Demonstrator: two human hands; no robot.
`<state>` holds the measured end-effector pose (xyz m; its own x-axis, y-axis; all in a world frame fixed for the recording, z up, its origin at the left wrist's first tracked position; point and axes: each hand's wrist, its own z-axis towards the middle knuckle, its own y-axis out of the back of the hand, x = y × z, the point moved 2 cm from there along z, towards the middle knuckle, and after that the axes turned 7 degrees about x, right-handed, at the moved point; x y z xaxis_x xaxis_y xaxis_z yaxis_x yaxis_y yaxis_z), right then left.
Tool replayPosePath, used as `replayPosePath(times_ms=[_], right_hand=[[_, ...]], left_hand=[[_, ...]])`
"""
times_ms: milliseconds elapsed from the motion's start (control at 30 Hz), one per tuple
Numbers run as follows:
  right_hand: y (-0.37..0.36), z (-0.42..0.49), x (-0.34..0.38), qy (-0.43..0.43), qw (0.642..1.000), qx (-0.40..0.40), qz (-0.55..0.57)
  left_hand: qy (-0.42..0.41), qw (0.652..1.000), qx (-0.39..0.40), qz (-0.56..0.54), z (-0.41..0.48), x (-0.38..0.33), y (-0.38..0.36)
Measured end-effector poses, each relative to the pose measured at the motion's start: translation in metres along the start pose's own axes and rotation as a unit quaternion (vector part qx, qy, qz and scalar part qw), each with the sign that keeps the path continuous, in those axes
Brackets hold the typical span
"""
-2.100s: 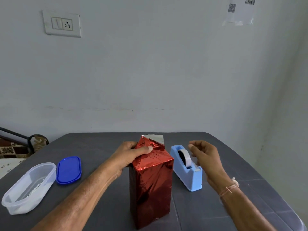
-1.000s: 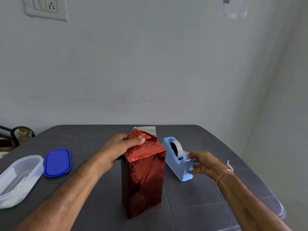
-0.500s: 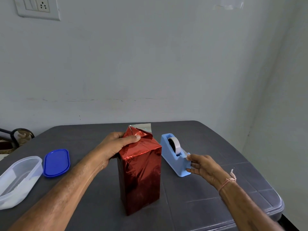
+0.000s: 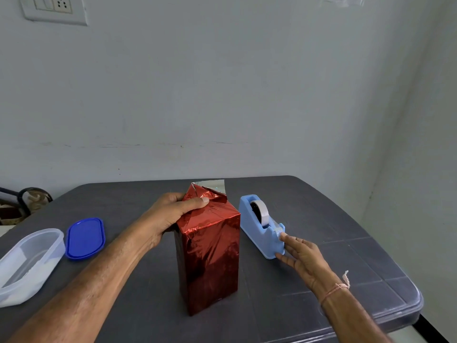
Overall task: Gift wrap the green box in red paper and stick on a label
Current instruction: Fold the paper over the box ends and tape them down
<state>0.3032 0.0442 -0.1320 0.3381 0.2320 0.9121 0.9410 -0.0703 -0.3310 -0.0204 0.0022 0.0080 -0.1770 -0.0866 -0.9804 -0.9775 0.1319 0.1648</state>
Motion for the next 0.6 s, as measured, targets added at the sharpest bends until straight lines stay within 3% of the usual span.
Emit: replayPosePath(times_ms=[300,600], right_hand=[[-0.001,-0.003,-0.008,0.012,0.999,0.007,0.044],[-0.006,-0.001,-0.013,0.031,0.999,-0.024,0.016]], left_hand=[[-0.003,1.000,0.000,-0.008,0.002,0.002,0.001],[-0.008,1.000,-0.001,-0.013,0.007,0.007,0.002]])
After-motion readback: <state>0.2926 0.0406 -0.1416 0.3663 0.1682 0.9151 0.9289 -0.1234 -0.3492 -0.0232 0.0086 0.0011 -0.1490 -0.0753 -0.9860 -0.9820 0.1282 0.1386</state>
